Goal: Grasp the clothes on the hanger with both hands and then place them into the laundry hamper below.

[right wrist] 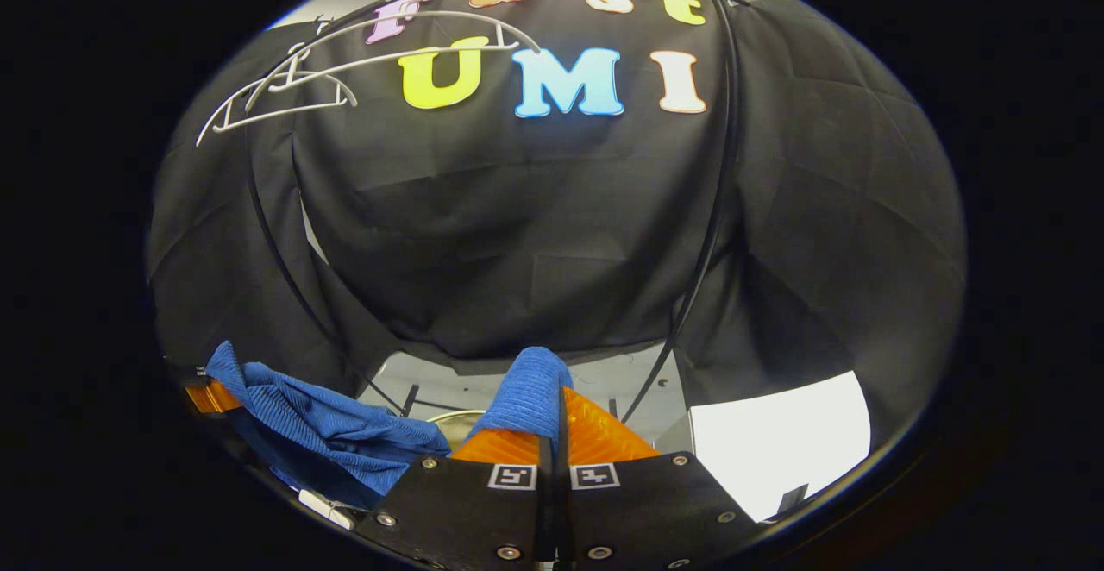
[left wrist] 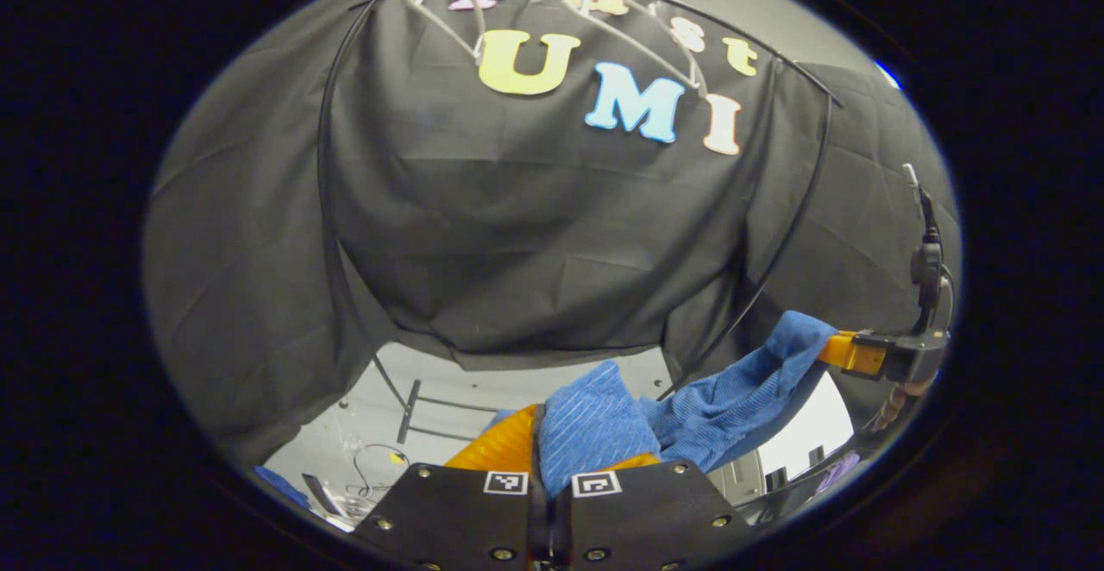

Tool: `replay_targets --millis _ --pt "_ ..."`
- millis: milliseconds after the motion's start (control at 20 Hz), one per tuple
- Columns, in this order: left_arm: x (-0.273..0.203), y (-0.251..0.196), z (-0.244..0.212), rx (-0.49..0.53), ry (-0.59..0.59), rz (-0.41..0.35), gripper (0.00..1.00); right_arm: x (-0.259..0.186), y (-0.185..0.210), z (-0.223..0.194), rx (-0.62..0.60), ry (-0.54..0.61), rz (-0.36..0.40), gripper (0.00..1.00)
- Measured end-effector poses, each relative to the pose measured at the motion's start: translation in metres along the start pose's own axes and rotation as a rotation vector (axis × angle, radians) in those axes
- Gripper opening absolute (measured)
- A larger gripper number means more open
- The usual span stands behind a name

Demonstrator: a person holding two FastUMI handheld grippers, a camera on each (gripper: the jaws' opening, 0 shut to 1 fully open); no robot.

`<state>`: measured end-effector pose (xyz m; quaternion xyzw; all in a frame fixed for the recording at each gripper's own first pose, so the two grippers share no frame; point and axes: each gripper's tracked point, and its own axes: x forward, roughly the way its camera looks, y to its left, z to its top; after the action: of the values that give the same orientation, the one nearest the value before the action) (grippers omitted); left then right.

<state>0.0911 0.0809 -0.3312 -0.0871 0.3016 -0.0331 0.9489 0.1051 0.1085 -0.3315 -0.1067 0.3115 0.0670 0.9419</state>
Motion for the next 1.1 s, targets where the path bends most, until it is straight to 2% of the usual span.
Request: replay_targets --millis 250,350,650,1050,1100 --pt "0.033 0.003 -0.016 0.007 0.045 0.022 0.04 0.021 -0.006 -0.042 0.021 0.089 -0.003 0.0" --pt "0.048 0.004 -0.025 0.007 0.063 0.023 0.04 0.044 -0.009 -0.054 0.028 0.119 -0.009 0.0" --pt "0.093 0.007 -0.078 0.028 0.115 0.023 0.04 0.071 0.001 -0.095 0.013 0.163 -0.016 0.01" --pt "0.107 0.004 -0.085 0.063 0.103 0.006 0.02 0.081 0.013 -0.109 0.022 0.18 -0.022 0.03" --pt "0.108 0.004 -0.087 0.058 0.103 0.006 0.05 0.081 0.013 -0.11 0.024 0.184 -0.021 0.03"
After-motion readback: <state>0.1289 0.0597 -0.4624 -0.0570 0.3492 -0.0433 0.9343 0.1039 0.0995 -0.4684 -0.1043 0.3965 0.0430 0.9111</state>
